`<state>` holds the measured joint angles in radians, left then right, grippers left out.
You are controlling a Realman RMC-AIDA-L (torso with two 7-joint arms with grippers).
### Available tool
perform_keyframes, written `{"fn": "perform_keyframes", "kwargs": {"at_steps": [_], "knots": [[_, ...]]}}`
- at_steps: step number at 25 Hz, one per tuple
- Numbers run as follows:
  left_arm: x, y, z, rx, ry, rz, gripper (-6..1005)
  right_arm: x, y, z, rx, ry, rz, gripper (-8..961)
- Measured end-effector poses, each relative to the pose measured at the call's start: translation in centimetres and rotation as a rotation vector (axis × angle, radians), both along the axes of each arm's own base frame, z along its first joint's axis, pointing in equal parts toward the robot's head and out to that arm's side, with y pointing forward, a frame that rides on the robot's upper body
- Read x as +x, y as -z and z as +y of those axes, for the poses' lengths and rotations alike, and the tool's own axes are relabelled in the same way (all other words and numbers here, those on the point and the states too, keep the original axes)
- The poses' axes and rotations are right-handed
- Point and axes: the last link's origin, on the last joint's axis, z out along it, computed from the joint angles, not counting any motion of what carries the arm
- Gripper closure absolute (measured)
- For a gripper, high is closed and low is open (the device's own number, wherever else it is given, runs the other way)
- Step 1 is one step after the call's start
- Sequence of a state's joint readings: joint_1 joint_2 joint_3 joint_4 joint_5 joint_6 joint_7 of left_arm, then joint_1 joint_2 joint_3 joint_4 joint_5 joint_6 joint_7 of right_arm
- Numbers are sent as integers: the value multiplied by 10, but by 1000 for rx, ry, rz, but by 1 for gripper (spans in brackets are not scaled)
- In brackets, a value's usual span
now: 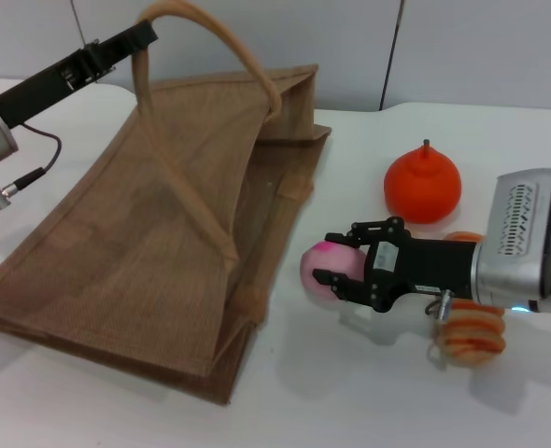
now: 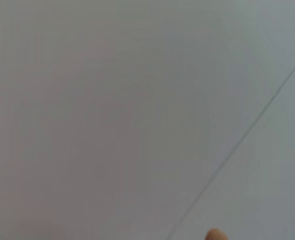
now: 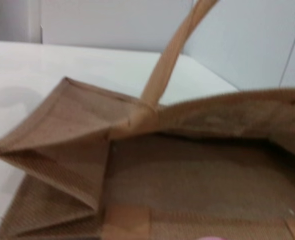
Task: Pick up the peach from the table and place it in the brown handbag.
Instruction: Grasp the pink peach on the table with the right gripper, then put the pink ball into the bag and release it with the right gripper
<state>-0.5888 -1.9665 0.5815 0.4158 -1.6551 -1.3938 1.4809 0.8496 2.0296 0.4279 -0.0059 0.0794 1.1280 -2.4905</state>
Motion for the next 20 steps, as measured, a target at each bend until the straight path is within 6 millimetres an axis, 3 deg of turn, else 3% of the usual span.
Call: {"fn": "perform_keyframes", "kwargs": {"at_steps": [14,20], "knots": [[29,0,-6,-61,160,-68,868,-38,-7,12,56,-123,128,540],[41,3,-8,-99,211,-89,868,-63,9,22,89,-165,105,547]]}}
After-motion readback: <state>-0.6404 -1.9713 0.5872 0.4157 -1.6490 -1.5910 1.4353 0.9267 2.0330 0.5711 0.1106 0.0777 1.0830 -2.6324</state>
